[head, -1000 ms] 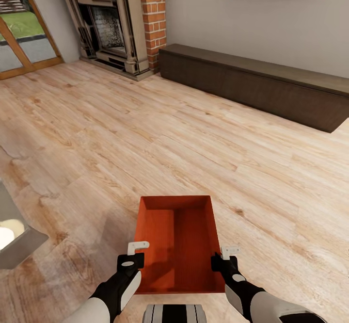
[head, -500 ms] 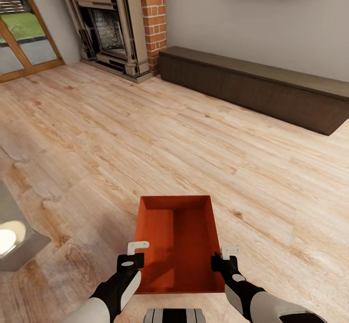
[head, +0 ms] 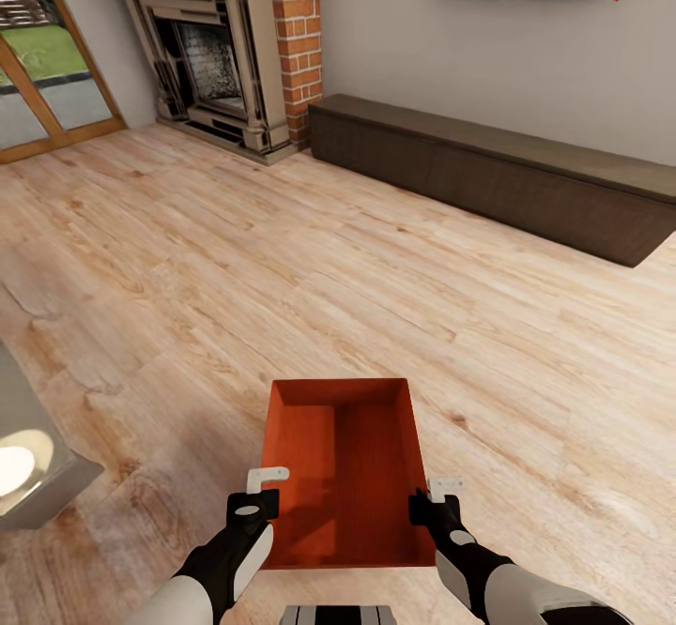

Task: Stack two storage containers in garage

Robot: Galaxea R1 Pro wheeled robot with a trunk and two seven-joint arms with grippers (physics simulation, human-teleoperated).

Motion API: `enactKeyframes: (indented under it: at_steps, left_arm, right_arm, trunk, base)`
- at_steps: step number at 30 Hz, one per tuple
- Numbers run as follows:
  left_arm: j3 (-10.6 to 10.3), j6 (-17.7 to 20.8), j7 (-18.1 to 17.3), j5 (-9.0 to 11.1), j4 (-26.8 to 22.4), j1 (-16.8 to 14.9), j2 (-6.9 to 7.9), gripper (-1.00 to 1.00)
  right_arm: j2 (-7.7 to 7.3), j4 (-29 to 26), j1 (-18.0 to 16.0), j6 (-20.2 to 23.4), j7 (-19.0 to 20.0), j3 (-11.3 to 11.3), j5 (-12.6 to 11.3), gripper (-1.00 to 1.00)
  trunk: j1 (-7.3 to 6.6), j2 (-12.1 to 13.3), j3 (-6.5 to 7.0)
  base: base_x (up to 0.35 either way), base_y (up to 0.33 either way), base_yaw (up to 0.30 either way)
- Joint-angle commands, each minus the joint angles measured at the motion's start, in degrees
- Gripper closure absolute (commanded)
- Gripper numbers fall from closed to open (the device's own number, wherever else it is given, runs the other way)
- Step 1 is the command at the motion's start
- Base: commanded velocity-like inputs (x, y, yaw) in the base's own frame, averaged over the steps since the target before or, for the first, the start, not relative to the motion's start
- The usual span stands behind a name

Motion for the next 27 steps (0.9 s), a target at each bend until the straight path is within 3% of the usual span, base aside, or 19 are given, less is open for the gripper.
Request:
enactKeyframes:
  at_steps: [1,27]
  left_arm:
    - [-0.6,0.4,0.6,0.1,-0.1,0.0,0.07,1.0]
    - [-0.6,0.4,0.6,0.1,-0.1,0.0,0.07,1.0]
  right_arm:
    - [-0.01,0.1,0.0,-0.3,-0.1,0.5,-1.2,1.0]
    - [0.34,0.1,0.0,-0.3,0.0,0.5,-0.7,1.0]
  trunk:
    - [-0.23,0.4,0.15]
    - [-5.94,10.8,4.82]
  base:
    - [0.0,0.0,0.0]
    - [0.0,0.0,0.0]
